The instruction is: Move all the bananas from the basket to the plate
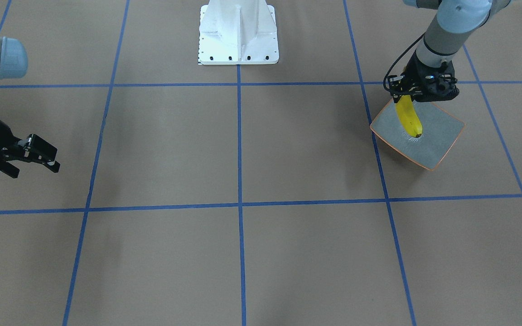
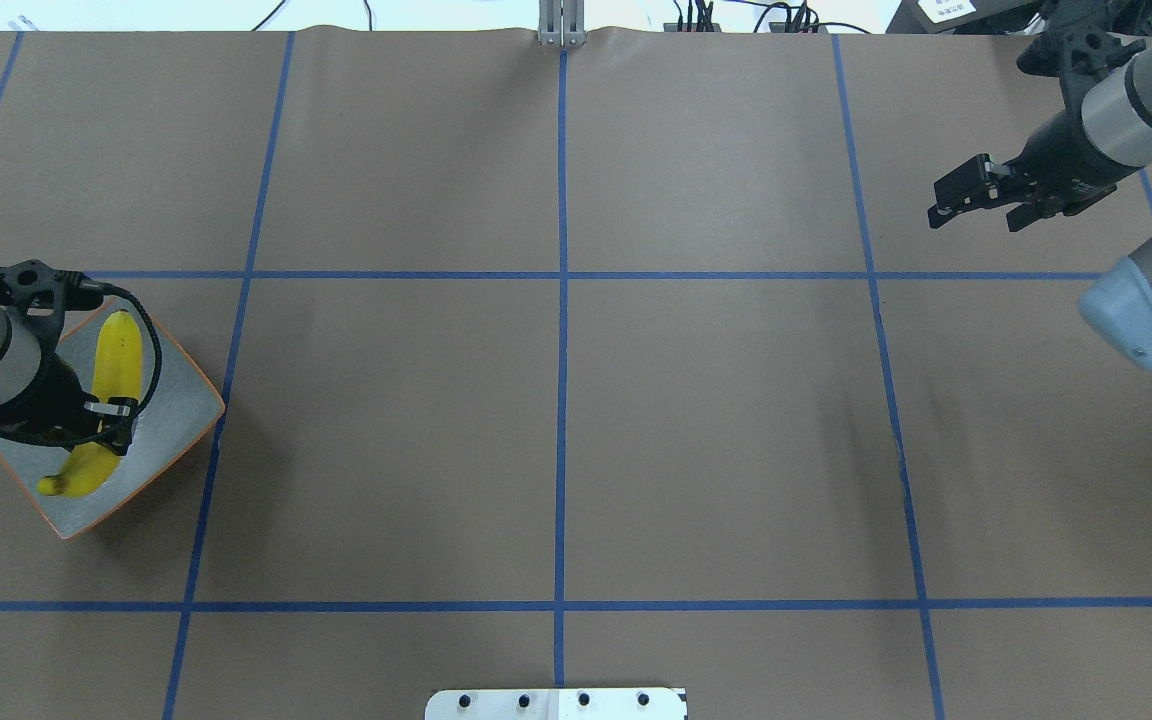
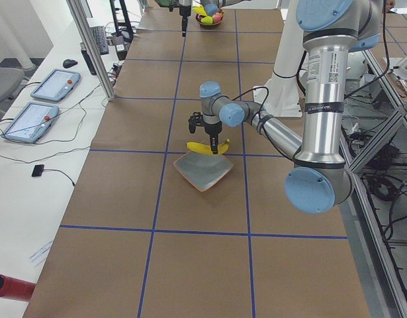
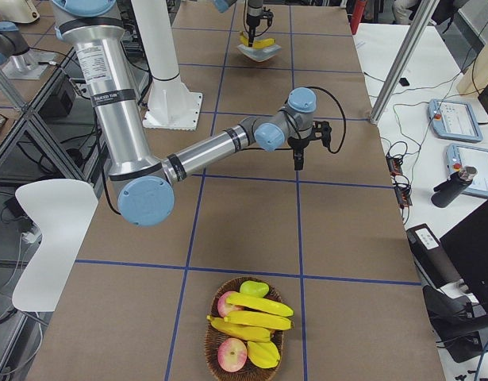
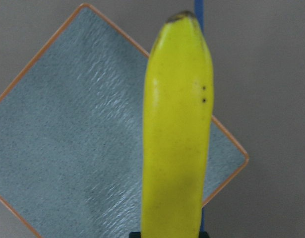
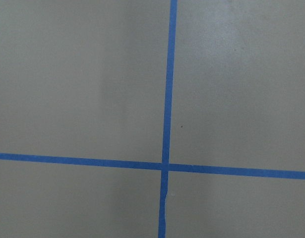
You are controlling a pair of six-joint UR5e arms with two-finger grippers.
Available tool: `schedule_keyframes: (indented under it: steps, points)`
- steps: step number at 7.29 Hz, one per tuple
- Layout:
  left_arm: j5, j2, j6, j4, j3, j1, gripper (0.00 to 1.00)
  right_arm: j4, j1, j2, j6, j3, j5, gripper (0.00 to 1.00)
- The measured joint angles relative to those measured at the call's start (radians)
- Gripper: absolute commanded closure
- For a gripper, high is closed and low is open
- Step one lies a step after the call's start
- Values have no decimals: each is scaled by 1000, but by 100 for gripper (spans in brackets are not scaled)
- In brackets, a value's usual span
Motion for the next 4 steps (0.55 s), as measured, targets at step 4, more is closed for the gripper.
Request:
schedule_keyframes:
  steps: [4]
  points:
    - [33,-21,86,-4,93,4,100,1,6,2,0,-1,-1,0]
